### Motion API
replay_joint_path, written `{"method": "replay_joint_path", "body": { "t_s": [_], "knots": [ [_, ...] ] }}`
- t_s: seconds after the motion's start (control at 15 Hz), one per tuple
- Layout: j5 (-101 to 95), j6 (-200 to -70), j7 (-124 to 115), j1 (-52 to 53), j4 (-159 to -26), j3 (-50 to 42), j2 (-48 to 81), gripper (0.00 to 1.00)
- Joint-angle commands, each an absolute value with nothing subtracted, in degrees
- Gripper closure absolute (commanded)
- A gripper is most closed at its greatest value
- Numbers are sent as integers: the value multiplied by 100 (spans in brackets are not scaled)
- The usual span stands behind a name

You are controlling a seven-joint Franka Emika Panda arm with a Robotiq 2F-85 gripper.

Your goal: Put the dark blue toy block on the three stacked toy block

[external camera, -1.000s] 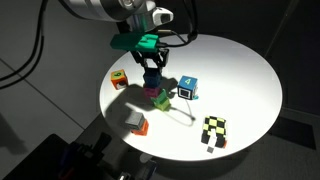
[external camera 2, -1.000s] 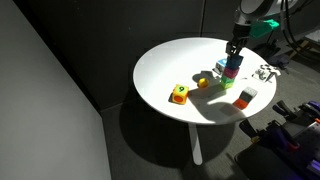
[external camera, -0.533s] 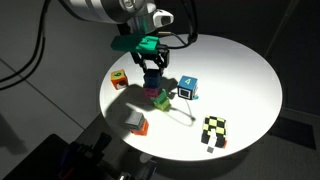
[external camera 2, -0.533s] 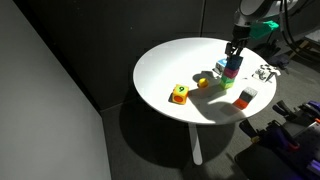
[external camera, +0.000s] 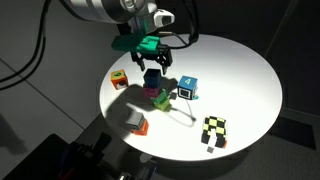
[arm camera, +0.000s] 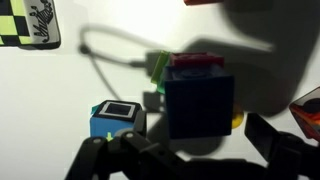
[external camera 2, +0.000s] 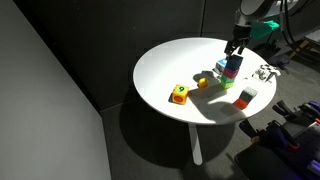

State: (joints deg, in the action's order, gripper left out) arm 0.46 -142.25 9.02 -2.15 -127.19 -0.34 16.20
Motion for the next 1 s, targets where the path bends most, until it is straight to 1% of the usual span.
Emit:
{"method": "replay_joint_path", "body": {
  "t_s": [0.0,0.93],
  "knots": [
    [133,-14150,1003,-302,-12719,-1,1472,0],
    [210,-13987,964,-296,-12837,-28,863,0]
  ]
}}
